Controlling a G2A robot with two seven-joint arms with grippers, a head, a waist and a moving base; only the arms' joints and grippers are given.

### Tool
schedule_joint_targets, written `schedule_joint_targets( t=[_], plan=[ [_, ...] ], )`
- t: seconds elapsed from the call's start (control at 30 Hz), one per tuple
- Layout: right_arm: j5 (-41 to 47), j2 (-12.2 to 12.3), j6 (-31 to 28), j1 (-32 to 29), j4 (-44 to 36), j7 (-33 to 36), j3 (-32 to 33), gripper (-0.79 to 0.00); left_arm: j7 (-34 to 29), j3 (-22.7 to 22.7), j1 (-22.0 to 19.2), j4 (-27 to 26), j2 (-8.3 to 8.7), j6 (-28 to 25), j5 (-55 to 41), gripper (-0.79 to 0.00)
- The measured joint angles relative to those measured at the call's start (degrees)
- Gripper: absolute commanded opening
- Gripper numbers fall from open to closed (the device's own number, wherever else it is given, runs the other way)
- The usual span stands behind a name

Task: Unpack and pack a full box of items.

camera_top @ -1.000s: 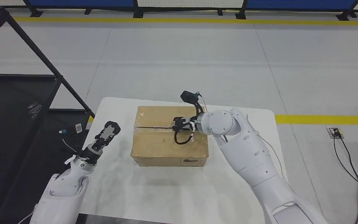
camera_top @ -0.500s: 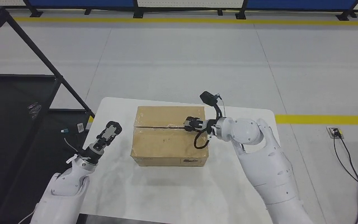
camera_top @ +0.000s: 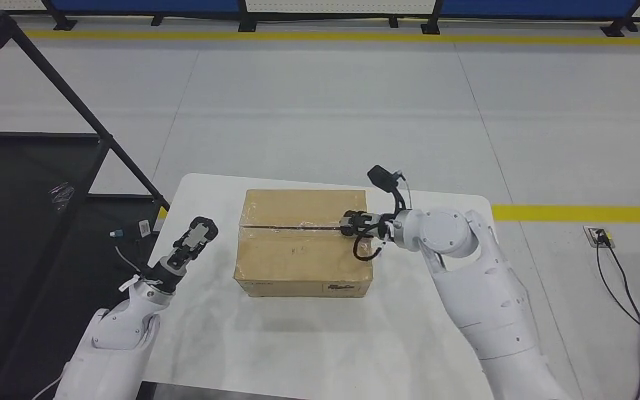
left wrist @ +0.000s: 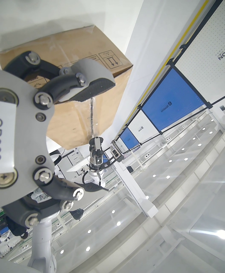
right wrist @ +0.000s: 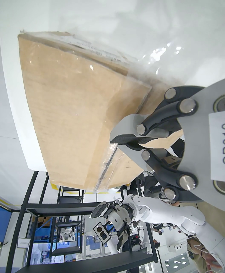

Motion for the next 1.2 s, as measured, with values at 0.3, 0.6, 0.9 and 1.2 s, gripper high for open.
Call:
schedule_joint_targets(
  t=[0.3, 0.6, 0.9, 1.2],
  plan=[
    [1.0, 2.06, 0.43, -4.26, -2.71, 0.83, 5.91, -0.785, -0.21, 0.89, -0.93, 0.14, -0.12, 0.54, 0.47, 0.0],
    [3.43, 3.19, -1.04, -5.01, -0.44, -0.14, 8.48, -0.785, -0.01, 1.27, -1.39, 0.93, -0.18, 0.75, 0.93, 0.0],
    [5.0, 3.24, -2.03, -2.69, 4.58, -1.16, 6.1, -0.785, 0.39, 1.62, -1.68, 1.7, -0.24, 0.95, 1.4, 0.0],
    [6.88, 3.03, -3.79, -0.28, 10.86, -1.77, 3.34, -0.785, 0.74, 1.63, -1.5, 2.02, -0.23, 1.16, 1.77, 0.0]
  ],
)
